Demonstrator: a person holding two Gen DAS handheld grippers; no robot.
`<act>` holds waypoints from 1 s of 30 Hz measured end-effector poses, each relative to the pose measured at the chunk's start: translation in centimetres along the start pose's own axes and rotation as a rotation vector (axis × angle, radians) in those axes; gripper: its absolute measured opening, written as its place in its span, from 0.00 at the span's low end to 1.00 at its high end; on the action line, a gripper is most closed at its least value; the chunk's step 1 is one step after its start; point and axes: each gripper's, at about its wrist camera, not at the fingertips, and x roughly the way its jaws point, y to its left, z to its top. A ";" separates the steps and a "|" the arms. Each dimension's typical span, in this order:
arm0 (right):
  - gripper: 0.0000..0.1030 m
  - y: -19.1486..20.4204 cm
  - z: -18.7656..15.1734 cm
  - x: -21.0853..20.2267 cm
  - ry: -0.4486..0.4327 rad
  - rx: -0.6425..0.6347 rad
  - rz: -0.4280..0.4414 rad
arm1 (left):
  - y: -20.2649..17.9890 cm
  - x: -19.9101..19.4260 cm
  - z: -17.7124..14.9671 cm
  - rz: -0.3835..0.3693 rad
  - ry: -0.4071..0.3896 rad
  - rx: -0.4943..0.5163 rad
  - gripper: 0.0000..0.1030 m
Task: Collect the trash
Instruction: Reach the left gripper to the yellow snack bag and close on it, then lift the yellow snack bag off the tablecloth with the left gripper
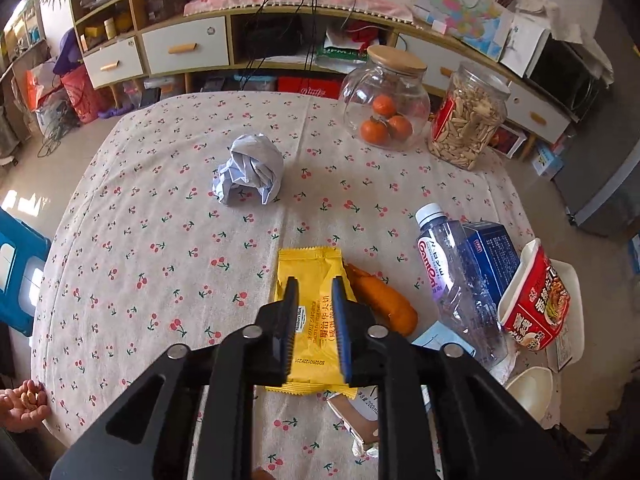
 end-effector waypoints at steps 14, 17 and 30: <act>0.92 -2.2 -2.8 -0.8 0.013 0.008 -0.061 | -0.1 8.5 -2.2 0.081 0.267 0.040 0.67; 0.92 -2.3 -2.6 -0.9 0.019 0.022 -0.037 | 0.0 8.8 -2.5 0.079 0.258 0.058 0.53; 0.91 0.4 0.1 1.9 0.088 0.184 0.051 | 2.7 0.7 -0.8 -0.017 0.025 -0.031 0.34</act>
